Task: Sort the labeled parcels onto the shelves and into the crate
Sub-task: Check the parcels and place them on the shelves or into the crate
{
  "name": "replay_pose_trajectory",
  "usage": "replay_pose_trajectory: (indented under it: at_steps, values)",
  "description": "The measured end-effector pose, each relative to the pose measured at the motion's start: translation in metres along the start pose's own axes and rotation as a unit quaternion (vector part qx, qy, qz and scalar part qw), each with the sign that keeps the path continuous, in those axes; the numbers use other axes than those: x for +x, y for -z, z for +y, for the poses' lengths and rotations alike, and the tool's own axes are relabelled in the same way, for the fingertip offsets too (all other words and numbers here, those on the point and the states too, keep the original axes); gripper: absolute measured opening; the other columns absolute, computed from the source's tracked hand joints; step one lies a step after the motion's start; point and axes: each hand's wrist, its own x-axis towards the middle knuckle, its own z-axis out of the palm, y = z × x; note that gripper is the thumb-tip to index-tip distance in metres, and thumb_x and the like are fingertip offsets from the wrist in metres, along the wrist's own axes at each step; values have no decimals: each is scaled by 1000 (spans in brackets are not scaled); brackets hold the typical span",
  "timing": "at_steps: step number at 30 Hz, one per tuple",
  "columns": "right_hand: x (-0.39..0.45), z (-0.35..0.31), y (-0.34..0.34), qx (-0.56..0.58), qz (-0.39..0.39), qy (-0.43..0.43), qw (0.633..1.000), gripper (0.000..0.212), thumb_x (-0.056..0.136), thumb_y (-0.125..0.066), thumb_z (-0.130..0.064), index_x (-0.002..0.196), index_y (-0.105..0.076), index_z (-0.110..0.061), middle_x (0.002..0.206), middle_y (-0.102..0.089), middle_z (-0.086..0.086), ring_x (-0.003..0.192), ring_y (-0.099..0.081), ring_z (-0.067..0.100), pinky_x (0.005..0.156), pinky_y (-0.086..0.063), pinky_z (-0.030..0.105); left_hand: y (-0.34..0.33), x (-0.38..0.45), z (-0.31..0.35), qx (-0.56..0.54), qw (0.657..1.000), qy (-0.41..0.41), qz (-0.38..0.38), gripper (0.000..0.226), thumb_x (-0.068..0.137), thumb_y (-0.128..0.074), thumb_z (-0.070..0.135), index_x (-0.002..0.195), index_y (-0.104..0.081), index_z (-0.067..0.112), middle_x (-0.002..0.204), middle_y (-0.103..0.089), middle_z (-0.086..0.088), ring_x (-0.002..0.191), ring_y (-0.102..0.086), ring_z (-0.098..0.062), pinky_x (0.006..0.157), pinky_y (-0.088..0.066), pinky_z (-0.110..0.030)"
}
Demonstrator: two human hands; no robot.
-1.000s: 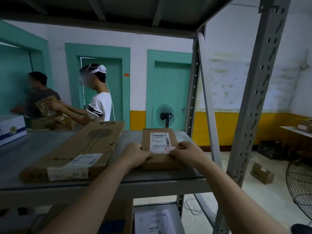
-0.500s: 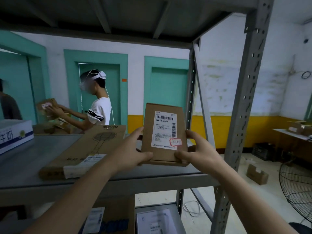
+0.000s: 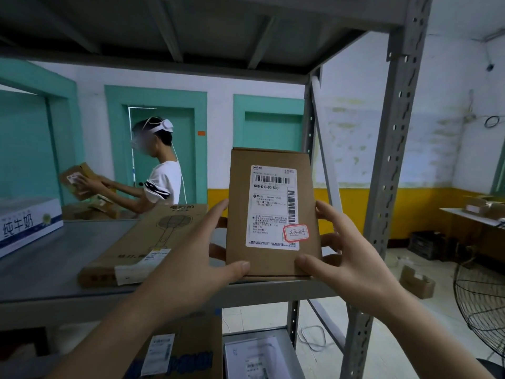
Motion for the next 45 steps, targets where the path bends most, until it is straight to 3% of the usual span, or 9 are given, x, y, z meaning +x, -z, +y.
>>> replay_pose_trajectory:
  at_steps: [7,23,29,35,45]
  values:
    - [-12,-8,-1,15,5,24,1000,84,82,-81,-16,140,-32,-51,137,-47,-26,108,-61,9,77,-61,33,3,-14,12,12,1000,-10,16,101,68,-71,62,139,-1,73,150,-30,37,137,-41,-5,115,-36,-46]
    - [-10,-10,-2,8,6,25,1000,86,82,-81,-16,144,-32,-49,138,-46,-24,108,-61,10,79,-60,31,5,-16,12,35,999,-7,33,100,75,-76,55,140,-2,73,152,-22,39,138,-40,-8,114,-36,-49]
    - [-8,-9,0,1,6,27,1000,87,82,-81,-17,144,-30,-49,138,-45,-26,109,-61,10,82,-59,33,4,-11,10,42,999,-8,32,100,71,-74,60,139,-1,74,134,-22,52,137,-40,-8,113,-38,-48]
    - [-5,-5,2,-1,6,27,1000,86,83,-82,-18,143,-30,-52,137,-45,-28,110,-60,10,81,-59,33,0,-6,9,35,999,-10,33,100,71,-75,57,140,-3,73,152,-26,36,137,-42,-11,112,-39,-52]
    - [-9,2,8,1,23,13,1000,89,81,-82,-14,146,-31,-46,140,-44,-22,108,-60,11,80,-59,34,-9,5,2,24,998,-38,32,97,72,-76,56,142,-11,70,148,-33,35,129,-50,-9,105,-46,-49]
